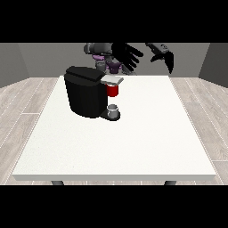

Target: Insert the coffee pod into the coffee machine and close the lid

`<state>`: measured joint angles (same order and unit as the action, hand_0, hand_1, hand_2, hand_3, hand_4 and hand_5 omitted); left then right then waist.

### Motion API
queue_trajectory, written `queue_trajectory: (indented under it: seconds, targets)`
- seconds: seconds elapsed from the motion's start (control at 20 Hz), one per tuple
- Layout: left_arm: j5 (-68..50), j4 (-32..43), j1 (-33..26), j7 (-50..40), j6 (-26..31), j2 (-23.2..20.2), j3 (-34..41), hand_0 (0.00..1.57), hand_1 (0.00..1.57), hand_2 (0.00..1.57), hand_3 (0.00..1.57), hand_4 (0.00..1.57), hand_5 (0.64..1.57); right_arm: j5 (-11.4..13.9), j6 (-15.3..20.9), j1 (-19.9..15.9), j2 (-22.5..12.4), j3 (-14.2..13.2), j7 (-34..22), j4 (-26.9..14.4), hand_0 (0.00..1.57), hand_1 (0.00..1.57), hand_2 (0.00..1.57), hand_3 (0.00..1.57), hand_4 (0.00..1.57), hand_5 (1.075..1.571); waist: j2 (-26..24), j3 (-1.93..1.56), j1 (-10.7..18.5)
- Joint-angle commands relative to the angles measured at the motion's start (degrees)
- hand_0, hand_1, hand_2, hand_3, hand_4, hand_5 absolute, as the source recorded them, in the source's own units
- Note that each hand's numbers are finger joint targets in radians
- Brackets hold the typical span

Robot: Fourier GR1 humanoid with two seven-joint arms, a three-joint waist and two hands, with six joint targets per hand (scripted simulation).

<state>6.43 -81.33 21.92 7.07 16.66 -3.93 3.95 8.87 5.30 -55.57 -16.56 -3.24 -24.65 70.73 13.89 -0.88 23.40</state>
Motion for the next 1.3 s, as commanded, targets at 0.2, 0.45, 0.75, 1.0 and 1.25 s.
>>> queue_trajectory:
  seconds: [0.2,0.45,0.75,1.0,1.25]
  targets:
    - [0.4,-1.8,5.1,0.1,-0.4,1.9,-2.4,0.00,0.00,0.00,0.00,0.36,1.571,3.9,0.7,-11.6,1.5,2.8,6.9,-4.6,0.00,0.00,0.00,0.00,0.00,1.571,5.8,0.93,6.0]
    - [-2.8,-1.3,2.4,1.5,3.8,-2.3,0.6,0.00,0.00,0.00,0.00,0.20,1.571,2.7,-0.9,-13.9,0.5,0.4,10.0,-9.2,0.00,0.00,0.00,0.00,0.00,1.571,6.0,0.92,6.4]
    - [-3.9,-2.3,4.4,-1.6,4.2,-2.1,0.5,0.00,0.00,0.00,0.00,0.30,1.571,1.9,0.0,-15.9,2.7,-0.9,13.1,-14.6,0.00,0.00,0.00,0.00,0.05,1.571,6.4,0.91,5.2]
    - [-2.1,-3.8,2.9,-0.2,2.8,-1.4,-0.9,0.00,0.00,0.00,0.00,0.32,1.571,0.5,-2.1,-18.1,2.3,-2.5,15.9,-18.0,0.00,0.00,0.00,0.00,0.00,1.571,6.7,0.91,4.6]
    - [-2.8,-3.0,-0.3,-1.4,1.4,-1.2,0.8,0.00,0.00,0.00,0.00,0.27,1.571,0.2,-1.8,-11.7,9.3,0.8,23.3,-16.0,0.00,0.00,0.00,0.00,0.00,1.571,2.6,0.88,0.1]
